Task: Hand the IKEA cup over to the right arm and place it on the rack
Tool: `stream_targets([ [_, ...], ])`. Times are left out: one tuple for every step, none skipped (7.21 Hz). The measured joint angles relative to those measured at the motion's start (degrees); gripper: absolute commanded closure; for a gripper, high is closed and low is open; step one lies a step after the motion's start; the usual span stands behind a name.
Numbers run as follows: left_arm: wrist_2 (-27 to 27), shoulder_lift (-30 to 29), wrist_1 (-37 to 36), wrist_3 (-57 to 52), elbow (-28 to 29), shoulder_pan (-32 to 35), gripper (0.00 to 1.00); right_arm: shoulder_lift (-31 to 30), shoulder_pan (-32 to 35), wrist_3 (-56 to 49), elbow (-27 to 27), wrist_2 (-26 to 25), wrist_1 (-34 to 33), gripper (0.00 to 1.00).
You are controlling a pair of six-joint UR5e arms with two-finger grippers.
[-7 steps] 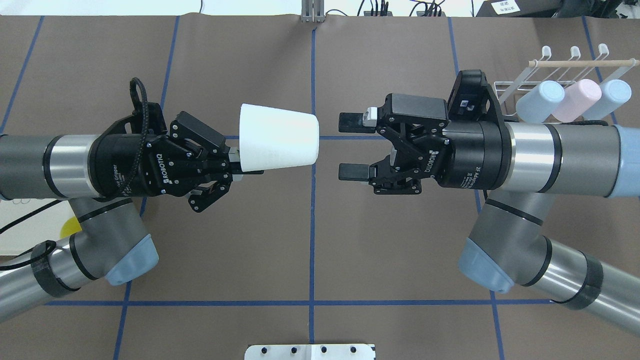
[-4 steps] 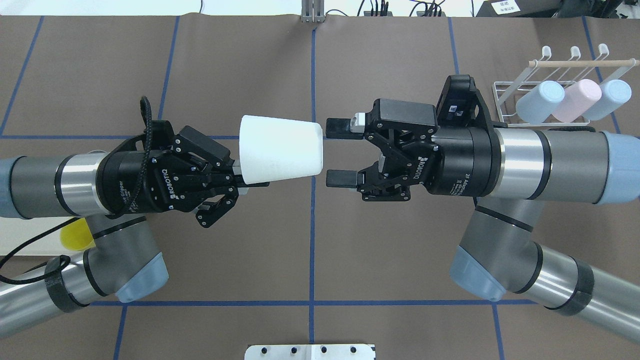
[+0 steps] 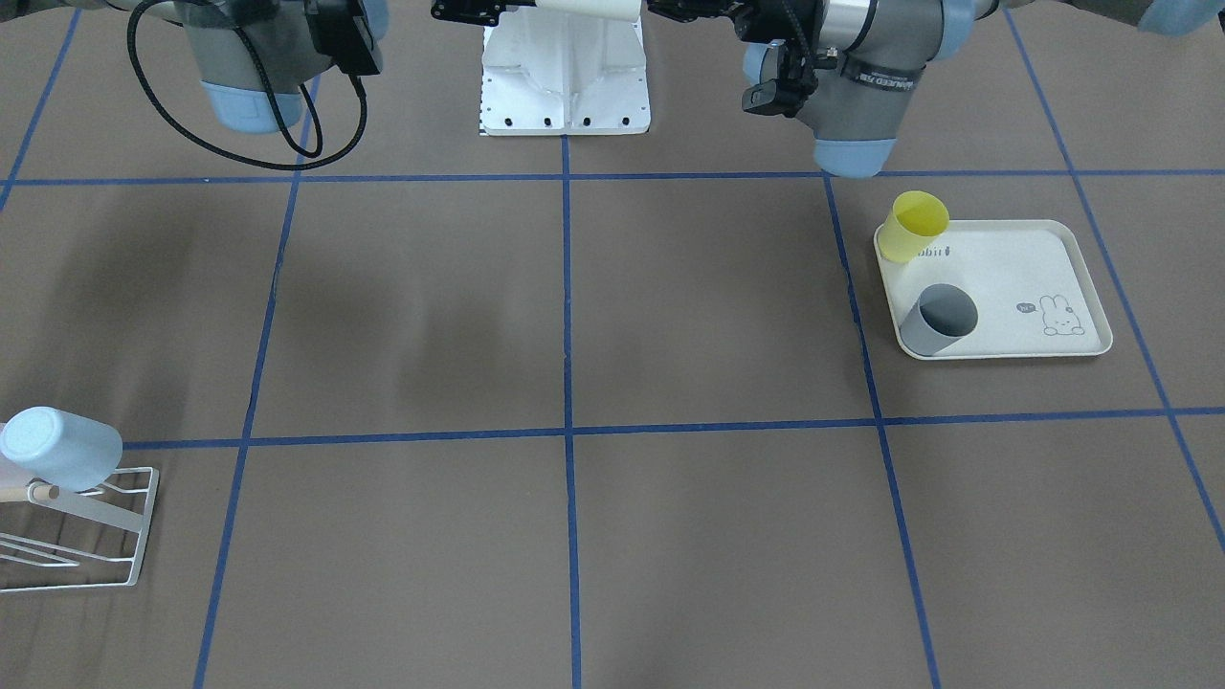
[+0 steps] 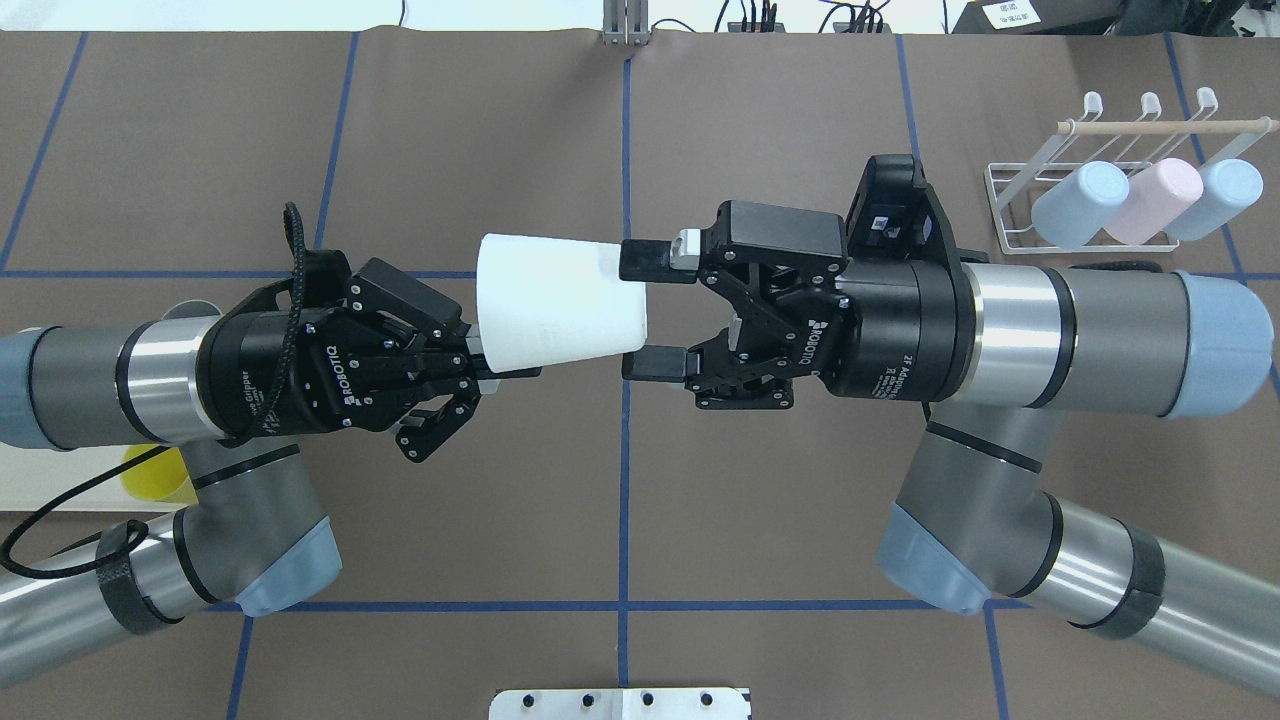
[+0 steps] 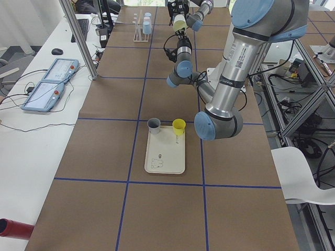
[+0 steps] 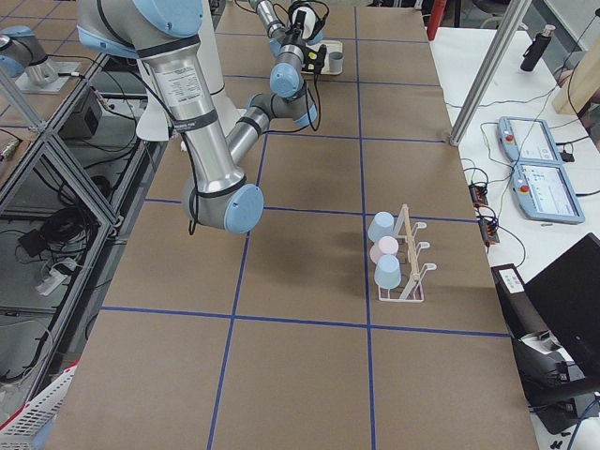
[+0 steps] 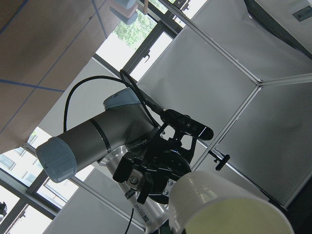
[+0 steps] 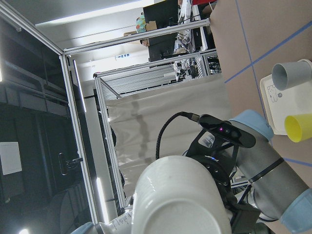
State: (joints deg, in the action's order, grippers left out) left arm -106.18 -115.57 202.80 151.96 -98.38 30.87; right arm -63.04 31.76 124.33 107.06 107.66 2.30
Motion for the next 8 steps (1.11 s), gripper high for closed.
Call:
stream_targets([
  [0.0,0.0,0.2,0.0,0.0,-0.1,1.00,0.1,-0.5,-0.1,-0.2,-0.6,0.0,0.02],
  [0.0,0.0,0.4,0.0,0.1,-0.1,1.00,0.2,-0.7,-0.1,-0.3,-1.0,0.0,0.02],
  [0.0,0.0,0.5,0.0,0.1,-0.2,1.00,0.2,-0.8,-0.1,-0.4,-1.4,0.0,0.02],
  [0.0,0.0,0.6,-0.1,0.2,-0.3,1.00,0.2,-0.8,-0.2,-0.4,-1.8,0.0,0.03],
  [0.0,0.0,0.7,-0.1,0.2,-0.3,1.00,0.2,-0.9,-0.2,-0.4,-2.1,0.0,0.04],
  [0.0,0.0,0.7,-0.1,0.2,-0.4,1.00,0.2,-0.9,-0.2,-0.5,-2.3,0.0,0.04],
  [-0.1,0.0,0.7,-0.1,0.2,-0.4,1.00,0.2,-1.0,-0.2,-0.5,-2.3,-0.1,0.04],
  [-0.1,0.0,0.8,-0.1,0.2,-0.4,1.00,0.2,-1.1,-0.2,-0.6,-2.5,-0.1,0.04],
])
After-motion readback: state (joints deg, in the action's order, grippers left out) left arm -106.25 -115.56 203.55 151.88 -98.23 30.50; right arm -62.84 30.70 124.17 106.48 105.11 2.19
